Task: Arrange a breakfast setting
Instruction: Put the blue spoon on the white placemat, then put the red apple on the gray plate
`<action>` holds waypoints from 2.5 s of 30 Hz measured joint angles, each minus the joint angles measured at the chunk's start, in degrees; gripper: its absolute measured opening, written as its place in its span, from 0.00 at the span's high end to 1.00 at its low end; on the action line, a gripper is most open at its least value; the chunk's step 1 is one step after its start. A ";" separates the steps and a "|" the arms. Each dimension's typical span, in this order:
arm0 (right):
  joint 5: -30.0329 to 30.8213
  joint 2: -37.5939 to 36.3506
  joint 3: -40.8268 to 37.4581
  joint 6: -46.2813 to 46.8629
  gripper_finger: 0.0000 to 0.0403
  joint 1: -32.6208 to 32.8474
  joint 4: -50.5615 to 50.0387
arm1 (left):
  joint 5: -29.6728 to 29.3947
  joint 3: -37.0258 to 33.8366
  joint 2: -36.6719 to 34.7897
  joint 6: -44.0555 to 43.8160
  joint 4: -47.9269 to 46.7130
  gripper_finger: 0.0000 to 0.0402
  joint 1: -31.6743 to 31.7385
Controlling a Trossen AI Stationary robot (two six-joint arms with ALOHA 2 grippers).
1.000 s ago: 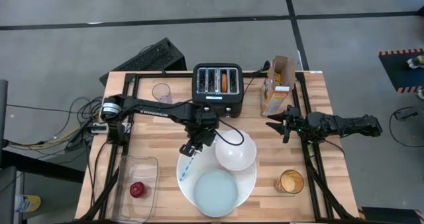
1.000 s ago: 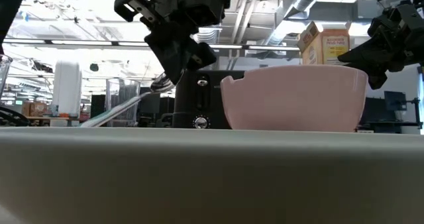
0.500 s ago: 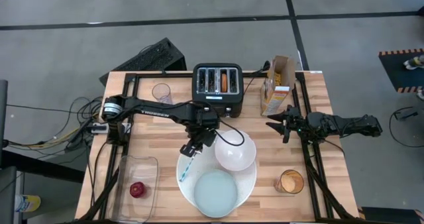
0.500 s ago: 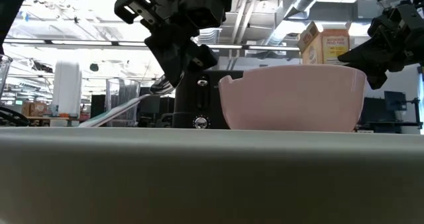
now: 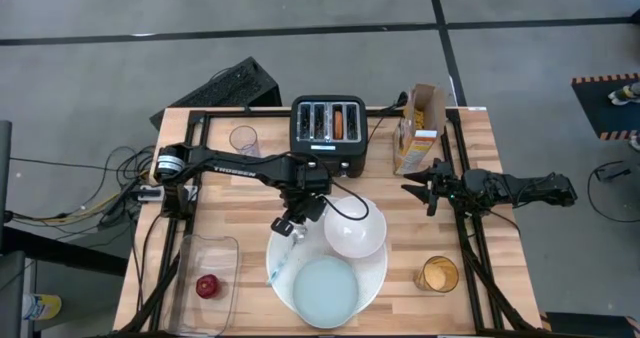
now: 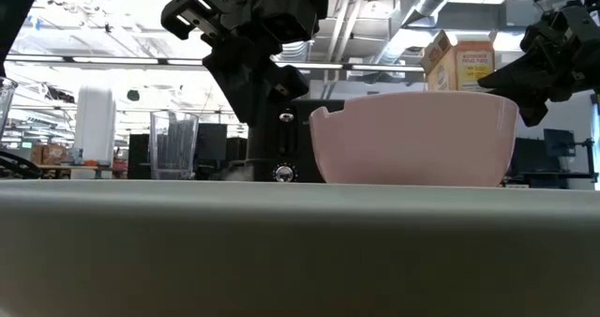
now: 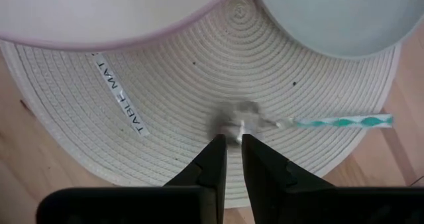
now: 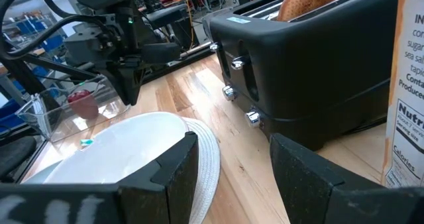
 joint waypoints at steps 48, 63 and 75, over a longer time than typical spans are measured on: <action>0.00 0.00 -0.02 -0.02 0.48 0.00 0.00 | -18.86 -1.70 -26.47 -63.59 -30.54 0.90 -11.55; 0.00 0.00 -0.02 0.00 0.48 0.00 0.00 | -18.97 -7.08 -30.01 -103.33 -29.13 0.90 -33.77; 0.00 0.00 0.00 -0.01 0.48 -0.01 0.00 | -23.19 -7.08 -29.45 -126.47 -26.69 0.62 -50.75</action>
